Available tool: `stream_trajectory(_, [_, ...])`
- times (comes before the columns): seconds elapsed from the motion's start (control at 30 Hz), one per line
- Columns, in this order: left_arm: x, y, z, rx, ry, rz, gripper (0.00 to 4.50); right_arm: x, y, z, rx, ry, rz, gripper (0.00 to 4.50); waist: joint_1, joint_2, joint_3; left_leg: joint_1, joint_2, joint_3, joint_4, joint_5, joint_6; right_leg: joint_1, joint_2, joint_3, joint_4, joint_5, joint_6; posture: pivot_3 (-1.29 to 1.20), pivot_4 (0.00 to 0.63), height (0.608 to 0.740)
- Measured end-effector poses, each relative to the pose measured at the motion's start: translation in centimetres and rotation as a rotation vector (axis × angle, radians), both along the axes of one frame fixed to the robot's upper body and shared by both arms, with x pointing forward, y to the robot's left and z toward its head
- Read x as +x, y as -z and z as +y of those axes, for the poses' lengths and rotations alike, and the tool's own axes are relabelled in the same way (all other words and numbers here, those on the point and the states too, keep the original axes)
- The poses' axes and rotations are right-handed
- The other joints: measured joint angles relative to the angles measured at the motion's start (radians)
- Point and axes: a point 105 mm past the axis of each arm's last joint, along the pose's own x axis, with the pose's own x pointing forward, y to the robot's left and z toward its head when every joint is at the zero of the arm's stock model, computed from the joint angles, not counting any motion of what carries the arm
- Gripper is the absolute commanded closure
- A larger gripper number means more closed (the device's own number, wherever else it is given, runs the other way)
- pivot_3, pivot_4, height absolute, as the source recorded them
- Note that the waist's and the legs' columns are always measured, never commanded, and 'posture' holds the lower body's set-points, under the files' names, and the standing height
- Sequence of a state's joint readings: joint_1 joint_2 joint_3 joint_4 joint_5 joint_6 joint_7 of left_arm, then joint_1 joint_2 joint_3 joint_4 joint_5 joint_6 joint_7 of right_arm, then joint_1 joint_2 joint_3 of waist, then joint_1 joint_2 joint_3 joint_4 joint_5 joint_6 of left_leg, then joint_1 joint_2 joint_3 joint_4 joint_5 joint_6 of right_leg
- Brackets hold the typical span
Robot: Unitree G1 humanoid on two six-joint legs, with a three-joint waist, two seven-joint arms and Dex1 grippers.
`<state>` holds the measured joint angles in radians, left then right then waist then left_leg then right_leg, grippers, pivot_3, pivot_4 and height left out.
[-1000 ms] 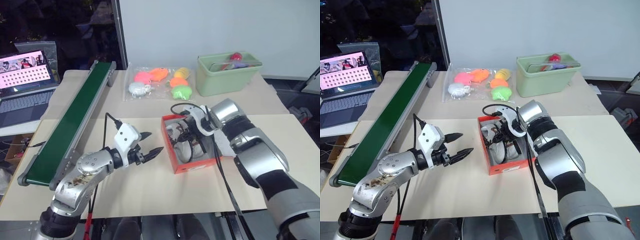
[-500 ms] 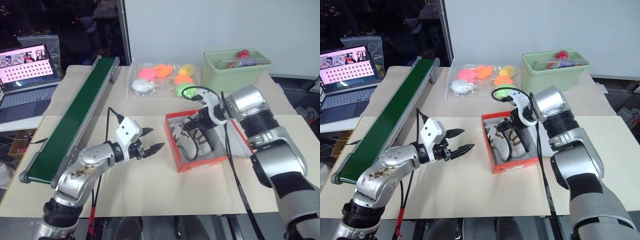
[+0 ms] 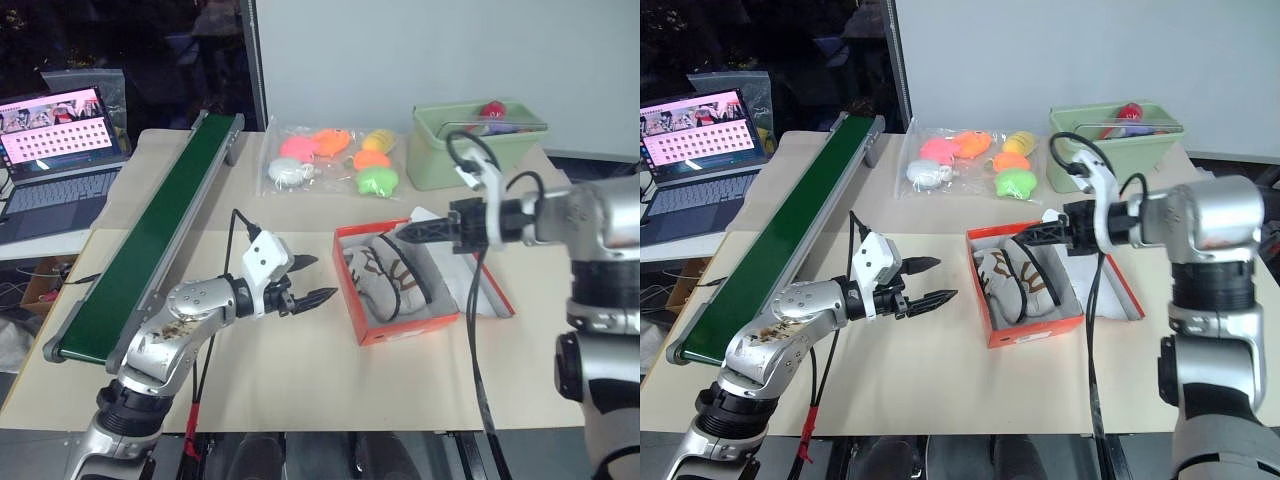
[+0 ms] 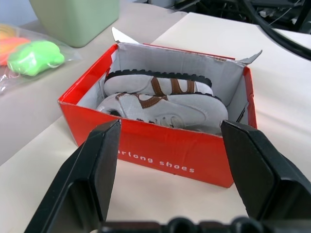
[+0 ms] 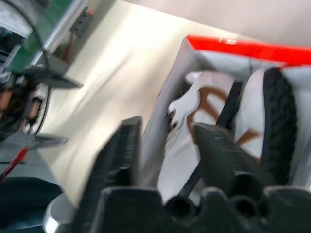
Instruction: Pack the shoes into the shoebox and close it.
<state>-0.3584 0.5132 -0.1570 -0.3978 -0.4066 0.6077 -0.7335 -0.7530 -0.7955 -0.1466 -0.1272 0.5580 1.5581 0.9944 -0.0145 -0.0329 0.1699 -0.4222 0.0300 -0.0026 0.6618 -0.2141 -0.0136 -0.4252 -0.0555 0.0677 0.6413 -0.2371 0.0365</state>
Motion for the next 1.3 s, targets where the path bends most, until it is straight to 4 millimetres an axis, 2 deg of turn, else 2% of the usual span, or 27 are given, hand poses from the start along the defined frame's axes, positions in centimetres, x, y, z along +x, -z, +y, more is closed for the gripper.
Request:
stream_trajectory(0.07, [0.0,0.2,0.4,0.011,-0.004,0.007,1.02,-2.9,2.2,-2.1,-0.054,0.003,0.042,4.45,0.01,0.0,0.0,0.0,0.0,0.0,0.0,0.0,0.001,0.001,0.0,0.0,-0.001,-0.001,0.001,0.0,0.15,0.729])
stream_trajectory(0.23, [-0.2,0.2,0.0,0.009,0.02,0.011,1.02,-7.7,4.4,-3.6,-0.137,-0.059,0.036,4.45,-0.003,0.0,0.0,0.006,0.0,0.002,0.002,0.0,0.001,0.006,0.0,0.002,0.001,-0.002,0.004,0.0,0.15,0.729])
stream_trajectory(0.3, [-0.2,0.2,0.1,0.01,0.02,0.013,1.02,-8.9,6.1,-4.3,-0.186,-0.056,0.065,4.45,-0.006,0.0,0.0,0.007,0.0,0.002,0.002,0.0,0.001,0.007,0.001,0.003,0.001,-0.005,0.009,0.0,0.15,0.729])
stream_trajectory(0.37, [-0.2,0.2,0.1,0.01,0.022,0.014,1.02,-9.1,7.3,-4.7,-0.225,-0.041,0.072,4.45,-0.01,0.0,0.0,0.008,0.0,0.004,0.002,0.0,0.001,0.006,0.001,0.005,0.001,-0.005,0.009,0.0,0.15,0.729])
stream_trajectory(0.47, [-0.3,0.3,0.1,0.01,0.026,0.016,1.02,-8.5,9.0,-5.4,-0.321,0.026,0.044,4.45,-0.01,0.0,0.0,0.008,0.0,0.003,0.003,0.0,0.0,0.006,0.001,0.005,0.001,-0.005,0.009,0.0,0.15,0.729])
stream_trajectory(0.63, [-0.3,0.3,0.0,0.009,0.027,0.02,1.02,-6.2,13.0,-6.5,-0.392,0.245,0.017,4.45,-0.004,0.0,-0.001,0.006,0.0,0.003,0.002,0.0,0.0,0.005,0.001,0.005,0.001,-0.005,0.007,0.0,0.15,0.729])
stream_trajectory(0.77, [-0.3,0.3,0.1,0.009,0.022,0.022,1.02,-5.0,16.4,-7.6,-0.317,0.472,0.074,4.45,-0.001,0.0,-0.001,0.005,-0.001,0.003,0.002,0.0,0.0,0.005,0.0,0.005,0.001,-0.002,0.002,0.0,0.15,0.729])
stream_trajectory(0.93, [-0.3,0.3,0.2,0.008,0.018,0.021,1.02,-2.6,17.0,-9.0,-0.166,0.751,-0.022,4.45,-0.007,-0.002,-0.002,0.008,0.0,0.004,0.003,0.0,0.0,0.008,0.0,0.005,0.001,-0.001,0.003,0.0,0.15,0.729])
stream_trajectory(1.07, [-0.4,0.2,0.2,0.007,0.017,0.024,1.02,-0.9,17.6,-9.8,0.238,1.098,-0.029,4.45,-0.009,0.001,-0.002,0.008,0.001,0.003,0.003,0.0,0.0,0.006,0.001,0.005,0.002,-0.001,0.002,0.0,0.15,0.729])
stream_trajectory(1.3, [-0.3,0.1,0.3,0.004,0.01,0.033,1.02,1.1,15.7,-10.8,0.676,1.25,-0.07,4.45,-0.028,0.002,-0.002,0.007,0.001,0.003,0.002,0.0,0.0,0.006,0.001,0.005,0.003,-0.001,0.001,0.0,0.15,0.729])
